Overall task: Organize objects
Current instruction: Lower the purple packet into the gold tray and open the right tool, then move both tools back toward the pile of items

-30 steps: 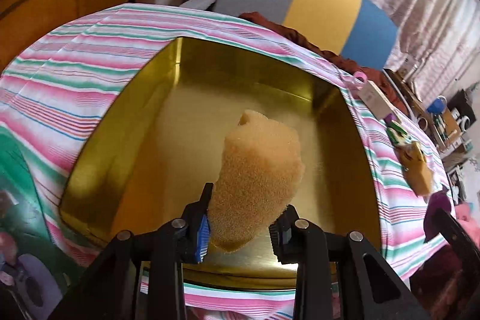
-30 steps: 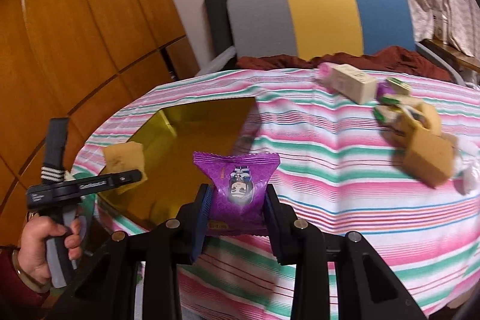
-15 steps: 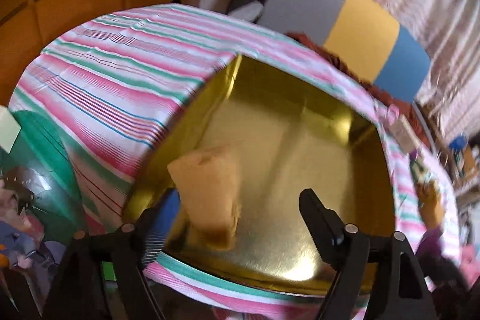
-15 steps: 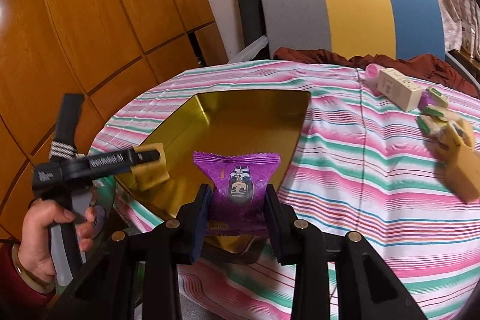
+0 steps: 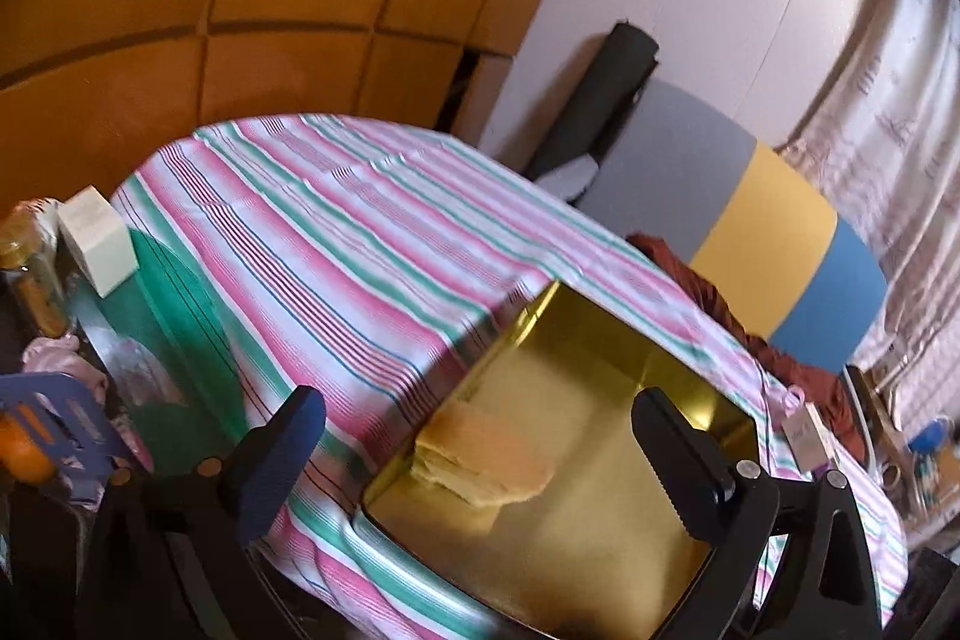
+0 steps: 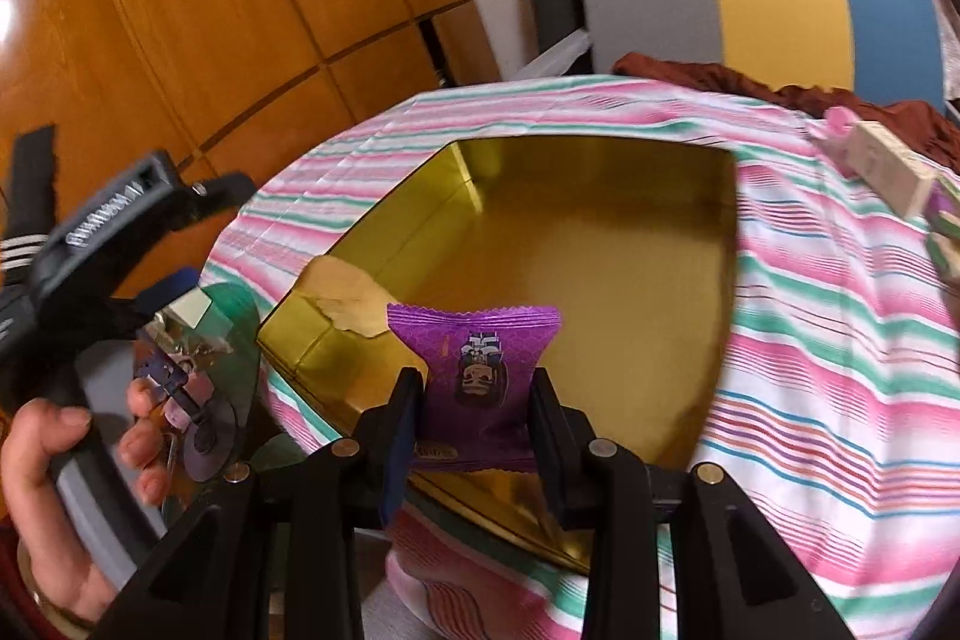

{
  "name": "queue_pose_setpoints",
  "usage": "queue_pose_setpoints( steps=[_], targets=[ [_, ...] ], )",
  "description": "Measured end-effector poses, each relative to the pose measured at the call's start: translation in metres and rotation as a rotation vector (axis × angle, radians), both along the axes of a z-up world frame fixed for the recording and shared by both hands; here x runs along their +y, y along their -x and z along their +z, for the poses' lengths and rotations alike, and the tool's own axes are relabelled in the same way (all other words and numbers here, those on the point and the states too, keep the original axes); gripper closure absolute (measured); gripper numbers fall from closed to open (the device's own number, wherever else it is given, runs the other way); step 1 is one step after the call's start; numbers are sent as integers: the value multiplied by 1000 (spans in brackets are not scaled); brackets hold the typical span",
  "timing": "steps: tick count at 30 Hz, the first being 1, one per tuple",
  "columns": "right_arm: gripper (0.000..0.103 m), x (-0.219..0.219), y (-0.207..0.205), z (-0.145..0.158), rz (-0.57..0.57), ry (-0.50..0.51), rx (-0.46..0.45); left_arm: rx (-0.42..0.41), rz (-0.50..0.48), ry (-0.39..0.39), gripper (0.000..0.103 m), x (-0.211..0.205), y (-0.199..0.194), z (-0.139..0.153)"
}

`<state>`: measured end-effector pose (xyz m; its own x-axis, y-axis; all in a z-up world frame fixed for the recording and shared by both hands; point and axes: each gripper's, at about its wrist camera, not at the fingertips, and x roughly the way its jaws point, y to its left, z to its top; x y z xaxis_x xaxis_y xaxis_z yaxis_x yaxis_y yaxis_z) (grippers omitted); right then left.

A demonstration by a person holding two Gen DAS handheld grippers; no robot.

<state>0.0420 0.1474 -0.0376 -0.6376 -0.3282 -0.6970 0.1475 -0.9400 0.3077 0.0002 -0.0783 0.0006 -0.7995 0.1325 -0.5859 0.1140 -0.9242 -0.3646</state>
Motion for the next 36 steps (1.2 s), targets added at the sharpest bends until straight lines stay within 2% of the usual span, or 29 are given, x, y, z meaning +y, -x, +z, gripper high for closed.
queue_pose_setpoints(
  steps=[9, 11, 13, 23, 28, 36],
  targets=[
    [67, -28, 41, -26, 44, 84, -110, 11, 35, -33, 0, -10, -1, 1],
    [61, -29, 43, -26, 44, 98, -122, -1, 33, -37, 0, -10, 0, -1],
    [57, -28, 41, -24, 39, 103, -116, -12, 31, -41, 0, -10, 0, -3],
    [57, 3, 15, -6, -53, 86, -7, -13, -28, -8, 0, 10, -3, -7],
    [56, 26, 0, 9, -127, 34, 57, -18, -104, 9, 0, 29, -6, -9],
    [56, 84, -23, 13, -287, -32, 73, -16, -339, 51, 0, 85, -20, -13]
  ],
)
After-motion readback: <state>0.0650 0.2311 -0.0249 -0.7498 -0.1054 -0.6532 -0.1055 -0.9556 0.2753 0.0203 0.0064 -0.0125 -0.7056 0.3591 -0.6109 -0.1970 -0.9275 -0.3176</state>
